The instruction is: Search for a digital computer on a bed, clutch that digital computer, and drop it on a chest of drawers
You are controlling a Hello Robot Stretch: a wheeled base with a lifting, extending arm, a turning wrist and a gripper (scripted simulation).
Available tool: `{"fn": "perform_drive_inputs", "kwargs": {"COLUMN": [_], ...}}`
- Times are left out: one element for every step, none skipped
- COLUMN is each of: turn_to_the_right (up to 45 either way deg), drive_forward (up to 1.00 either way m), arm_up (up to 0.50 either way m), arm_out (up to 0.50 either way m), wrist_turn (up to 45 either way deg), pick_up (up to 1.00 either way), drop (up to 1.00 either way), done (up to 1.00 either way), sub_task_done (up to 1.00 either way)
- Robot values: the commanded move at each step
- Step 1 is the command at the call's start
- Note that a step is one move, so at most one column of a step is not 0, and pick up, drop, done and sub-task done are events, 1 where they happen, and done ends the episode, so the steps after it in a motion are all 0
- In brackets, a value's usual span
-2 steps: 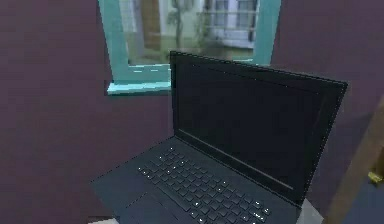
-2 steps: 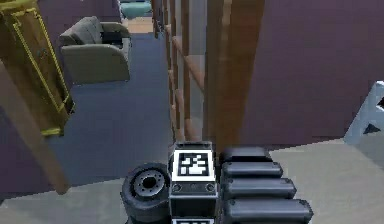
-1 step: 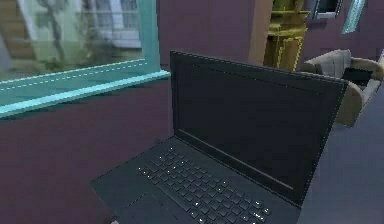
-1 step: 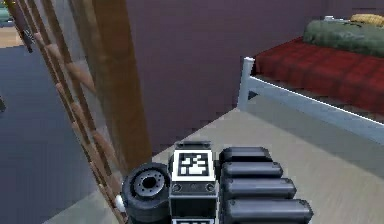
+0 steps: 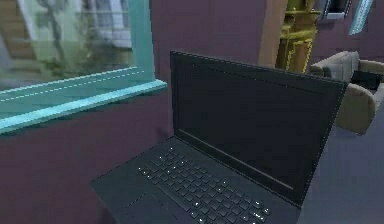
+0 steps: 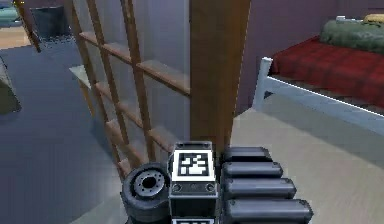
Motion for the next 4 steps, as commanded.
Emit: {"fn": "perform_drive_inputs", "kwargs": {"turn_to_the_right": [45.0, 6.0, 0.0, 0.0], "drive_forward": [0.00, 0.00, 1.00, 1.00], "arm_up": [0.00, 0.00, 0.00, 0.00], "arm_out": [0.00, 0.00, 0.00, 0.00], "wrist_turn": [0.0, 0.0, 0.0, 0.0], "pick_up": [0.00, 0.00, 0.00, 0.00], "drop": [0.00, 0.00, 0.00, 0.00], "done": [0.00, 0.00, 0.00, 0.00], "sub_task_done": [0.00, 0.00, 0.00, 0.00]}}
